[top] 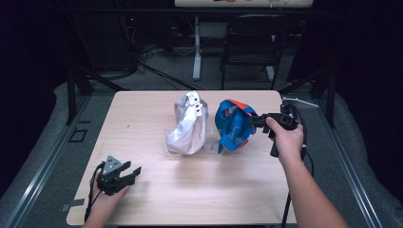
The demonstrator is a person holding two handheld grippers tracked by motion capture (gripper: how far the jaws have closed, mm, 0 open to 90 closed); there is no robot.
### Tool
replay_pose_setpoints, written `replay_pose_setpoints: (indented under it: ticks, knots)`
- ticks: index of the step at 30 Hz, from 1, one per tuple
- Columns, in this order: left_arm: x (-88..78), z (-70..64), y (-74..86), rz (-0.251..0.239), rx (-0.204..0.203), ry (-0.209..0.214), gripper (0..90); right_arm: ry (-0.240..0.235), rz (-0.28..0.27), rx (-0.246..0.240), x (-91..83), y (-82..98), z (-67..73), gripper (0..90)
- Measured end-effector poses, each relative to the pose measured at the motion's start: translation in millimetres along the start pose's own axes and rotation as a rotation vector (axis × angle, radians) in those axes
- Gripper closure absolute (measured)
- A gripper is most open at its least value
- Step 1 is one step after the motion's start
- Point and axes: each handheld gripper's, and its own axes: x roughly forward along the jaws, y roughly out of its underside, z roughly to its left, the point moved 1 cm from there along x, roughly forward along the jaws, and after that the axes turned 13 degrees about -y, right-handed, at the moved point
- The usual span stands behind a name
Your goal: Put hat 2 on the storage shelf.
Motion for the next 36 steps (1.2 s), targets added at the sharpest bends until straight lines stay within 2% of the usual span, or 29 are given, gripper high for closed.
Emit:
replay_pose_setpoints:
  ticks: [9, 13, 17, 18, 19, 23, 29, 36]
  knots:
    - [0.2, -0.6, 0.1, 0.003, 0.0, -0.002, 49.3, 0.007, 0.008, -0.003, -6.8, 3.5, -11.1, 62.6]
    - [0.1, -1.0, 0.1, 0.002, -0.003, -0.002, 49.2, 0.019, 0.006, -0.022, -9.6, 7.2, -16.0, 57.9]
    - [0.2, -0.7, 0.3, 0.004, 0.001, -0.003, 48.9, 0.049, 0.029, -0.071, -12.1, 13.6, -21.5, 54.0]
    - [0.3, -0.8, 0.3, 0.005, 0.001, -0.003, 48.8, 0.05, 0.018, -0.073, -11.4, 16.0, -22.8, 53.1]
    - [0.3, -1.0, 0.4, 0.006, 0.0, -0.003, 48.7, 0.055, 0.036, -0.087, -12.6, 17.7, -24.8, 52.8]
    - [0.7, -1.5, 0.6, 0.007, 0.001, -0.001, 48.4, 0.054, 0.03, -0.098, -12.0, 25.3, -30.4, 49.9]
    - [1.3, -1.9, 0.9, 0.008, -0.001, -0.002, 48.2, 0.078, 0.044, -0.155, -13.1, 37.8, -36.5, 47.9]
    - [1.6, -1.8, 1.1, 0.021, 0.004, 0.001, 48.0, 0.077, 0.058, -0.205, -11.5, 57.3, -40.8, 47.5]
